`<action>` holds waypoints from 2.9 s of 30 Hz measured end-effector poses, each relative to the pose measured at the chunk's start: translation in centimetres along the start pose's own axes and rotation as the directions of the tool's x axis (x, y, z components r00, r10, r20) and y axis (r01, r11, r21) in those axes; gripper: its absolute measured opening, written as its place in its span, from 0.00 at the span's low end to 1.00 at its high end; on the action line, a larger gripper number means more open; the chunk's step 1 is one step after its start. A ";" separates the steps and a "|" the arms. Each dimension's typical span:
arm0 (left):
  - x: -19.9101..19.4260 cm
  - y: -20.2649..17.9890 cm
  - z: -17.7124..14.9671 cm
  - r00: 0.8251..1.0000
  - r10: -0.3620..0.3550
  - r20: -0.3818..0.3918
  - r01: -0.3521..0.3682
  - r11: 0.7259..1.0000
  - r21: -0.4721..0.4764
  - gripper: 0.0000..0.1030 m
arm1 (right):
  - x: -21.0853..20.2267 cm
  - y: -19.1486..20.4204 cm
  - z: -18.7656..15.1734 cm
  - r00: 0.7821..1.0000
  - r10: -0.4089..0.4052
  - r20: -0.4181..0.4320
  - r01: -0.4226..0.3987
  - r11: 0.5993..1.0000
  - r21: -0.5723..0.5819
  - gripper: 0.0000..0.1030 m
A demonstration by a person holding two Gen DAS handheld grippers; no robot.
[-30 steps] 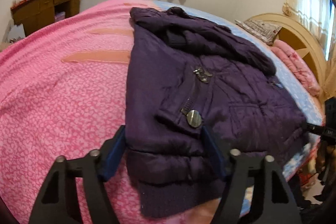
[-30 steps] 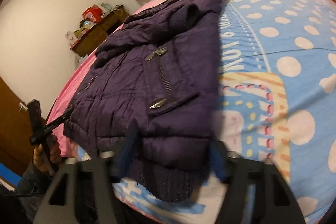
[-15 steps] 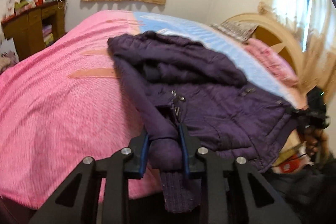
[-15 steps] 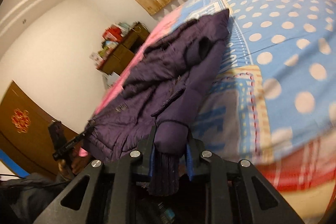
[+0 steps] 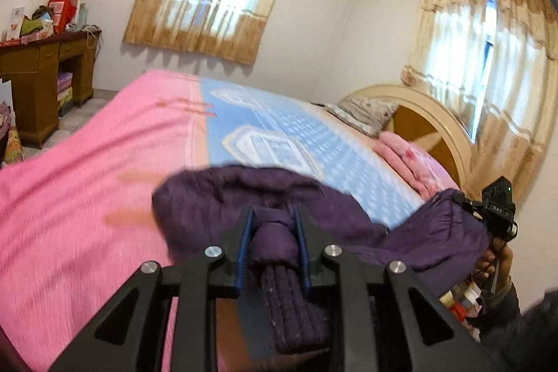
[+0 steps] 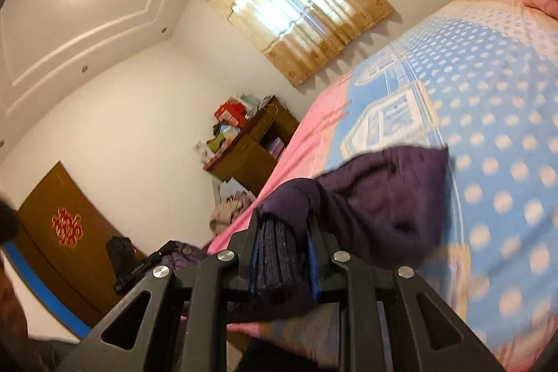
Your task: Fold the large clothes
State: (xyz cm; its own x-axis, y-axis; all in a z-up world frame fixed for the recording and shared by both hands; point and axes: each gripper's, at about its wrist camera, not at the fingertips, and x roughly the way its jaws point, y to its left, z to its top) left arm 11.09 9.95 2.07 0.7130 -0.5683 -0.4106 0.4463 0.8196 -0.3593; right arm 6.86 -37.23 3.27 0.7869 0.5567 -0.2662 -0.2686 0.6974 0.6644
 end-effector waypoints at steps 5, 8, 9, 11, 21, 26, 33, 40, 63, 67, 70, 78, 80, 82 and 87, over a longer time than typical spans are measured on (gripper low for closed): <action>7.0 2.7 5.2 0.998 0.065 -0.025 -0.066 0.998 -0.005 0.15 | 8.3 -3.3 5.8 0.997 -0.071 -0.030 0.072 0.996 0.051 0.20; 11.3 5.1 6.8 0.989 0.142 -0.044 -0.144 0.989 -0.033 0.01 | 12.8 -6.7 7.5 0.987 -0.134 -0.093 0.143 0.985 0.096 0.20; 13.3 6.9 7.4 0.989 0.134 -0.067 -0.139 0.986 -0.087 0.00 | 15.1 -8.0 7.7 0.979 -0.161 -0.122 0.174 0.979 0.106 0.20; 17.2 8.9 7.3 0.982 0.137 -0.133 -0.152 0.983 -0.107 0.02 | 18.6 -10.3 7.6 0.961 -0.228 -0.159 0.245 0.965 0.098 0.20; 20.5 10.9 2.7 0.941 0.200 -0.271 -0.239 0.964 -0.118 0.88 | 23.7 -18.5 5.8 0.927 -0.297 -0.230 0.343 0.918 0.198 0.20; 21.3 8.5 3.3 0.949 0.149 -0.278 -0.172 0.983 -0.059 0.93 | 24.3 -19.7 5.7 0.928 -0.289 -0.235 0.342 0.911 0.230 0.20; 24.5 6.1 0.1 0.888 0.193 -0.418 -0.150 0.980 0.133 0.70 | 23.2 -17.2 5.7 0.932 -0.280 -0.229 0.319 0.935 0.157 0.41; 21.8 4.5 -0.4 0.921 0.238 -0.308 -0.170 0.958 0.231 0.36 | 19.2 -9.7 6.9 0.929 -0.357 -0.102 0.333 0.922 -0.196 0.79; 20.3 -0.5 6.9 0.939 0.345 0.013 -0.324 0.868 0.376 0.21 | 22.5 -5.4 11.8 0.843 -0.534 0.068 0.518 0.769 -0.375 0.00; 26.3 1.4 7.1 0.892 0.449 -0.049 -0.395 0.829 0.395 0.21 | 24.3 -6.7 11.5 0.835 -0.551 -0.003 0.514 0.781 -0.354 0.00; 28.6 3.9 6.0 0.876 0.462 -0.139 -0.394 0.851 0.347 0.21 | 25.1 -7.6 10.3 0.844 -0.533 -0.067 0.480 0.805 -0.348 0.72; 28.3 4.8 3.7 0.870 0.470 -0.145 -0.396 0.844 0.363 0.21 | 30.8 -12.1 7.2 0.725 -0.607 -0.325 0.463 0.780 -0.421 0.59; 27.9 4.5 3.9 0.871 0.474 -0.129 -0.404 0.841 0.359 0.21 | 31.1 -12.2 6.7 0.712 -0.626 -0.319 0.468 0.761 -0.449 0.27; 27.1 4.1 4.8 0.875 0.474 -0.097 -0.417 0.840 0.346 0.21 | 29.7 -10.4 7.0 0.732 -0.640 -0.233 0.488 0.732 -0.477 0.25; 25.6 2.1 7.4 0.887 0.462 -0.005 -0.433 0.835 0.339 0.21 | 26.1 -6.0 9.5 0.761 -0.649 0.016 0.573 0.660 -0.486 0.24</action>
State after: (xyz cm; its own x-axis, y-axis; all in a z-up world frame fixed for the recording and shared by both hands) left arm 34.30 -2.29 -2.96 0.8360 -0.1255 -0.5342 0.2468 0.9555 0.1617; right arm 34.31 -31.11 -1.03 0.7820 -0.0359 -0.6223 0.0037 0.9986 -0.0529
